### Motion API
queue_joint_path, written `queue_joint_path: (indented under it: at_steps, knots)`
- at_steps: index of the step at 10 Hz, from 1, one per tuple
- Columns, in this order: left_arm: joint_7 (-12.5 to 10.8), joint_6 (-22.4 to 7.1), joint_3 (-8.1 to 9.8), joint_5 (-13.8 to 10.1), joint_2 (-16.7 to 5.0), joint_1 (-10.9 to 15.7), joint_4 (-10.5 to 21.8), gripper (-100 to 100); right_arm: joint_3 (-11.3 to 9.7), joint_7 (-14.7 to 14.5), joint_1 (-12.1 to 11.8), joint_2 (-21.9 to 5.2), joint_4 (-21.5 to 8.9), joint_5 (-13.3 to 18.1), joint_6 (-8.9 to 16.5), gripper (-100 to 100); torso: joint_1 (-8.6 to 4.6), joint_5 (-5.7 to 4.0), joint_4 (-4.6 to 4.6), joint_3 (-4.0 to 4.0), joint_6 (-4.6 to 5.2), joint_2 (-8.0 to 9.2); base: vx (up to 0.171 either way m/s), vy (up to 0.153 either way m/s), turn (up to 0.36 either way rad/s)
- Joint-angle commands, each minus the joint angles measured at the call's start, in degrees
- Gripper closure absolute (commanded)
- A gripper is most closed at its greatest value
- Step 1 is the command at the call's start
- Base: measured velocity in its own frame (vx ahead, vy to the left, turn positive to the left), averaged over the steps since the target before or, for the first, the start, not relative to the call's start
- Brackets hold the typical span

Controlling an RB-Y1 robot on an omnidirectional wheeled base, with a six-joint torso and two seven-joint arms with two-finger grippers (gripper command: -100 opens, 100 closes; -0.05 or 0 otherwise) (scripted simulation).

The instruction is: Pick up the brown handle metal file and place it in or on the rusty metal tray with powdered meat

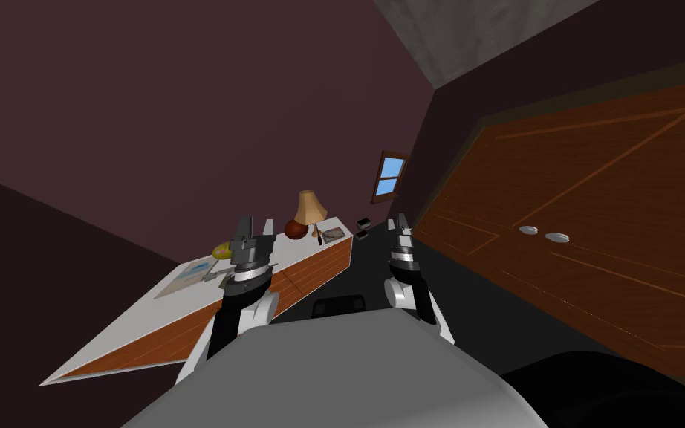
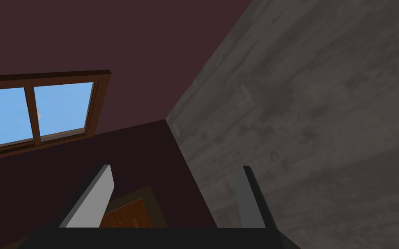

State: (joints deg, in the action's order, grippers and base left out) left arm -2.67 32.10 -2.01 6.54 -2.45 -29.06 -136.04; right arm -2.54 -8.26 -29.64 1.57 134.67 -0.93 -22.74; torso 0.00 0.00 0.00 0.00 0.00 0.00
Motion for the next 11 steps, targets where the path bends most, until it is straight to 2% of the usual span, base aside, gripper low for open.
queue_joint_path:
  at_steps: [1, 8, 10, 11]
  knots:
    - [1.33, -0.57, -0.1, 1.28, -1.73, 0.56, 2.14, -100, 0.0, 0.0, 0.0, 0.0, 0.0, 0.0, 0.0, 0, 0.0, 0.0, 0.0, 0.0, 0.0, 0.0, 0.023, -0.012, -0.037]
    - [5.91, -2.48, -0.46, 5.7, -5.95, 2.46, 9.34, -100, 0.0, 0.0, 0.0, 0.0, 0.0, 0.0, 0.0, 0, -0.08, -0.02, -0.04, -0.09, 0.0, -0.16, 0.034, -0.023, -0.026]
    - [7.59, -3.18, -0.58, 7.33, -7.42, 3.14, 11.95, -100, 0.0, 0.0, 0.0, 0.0, 0.0, 0.0, 0.0, 0, -0.09, -0.02, -0.04, -0.1, 0.0, -0.16, 0.039, -0.025, -0.029]
    - [9.39, -3.92, -0.72, 9.07, -8.98, 3.88, 14.69, -100, 0.0, 0.0, 0.0, 0.0, 0.0, 0.0, 0.0, 0, -0.08, -0.02, -0.04, -0.1, 0.0, -0.17, 0.047, -0.038, -0.054]
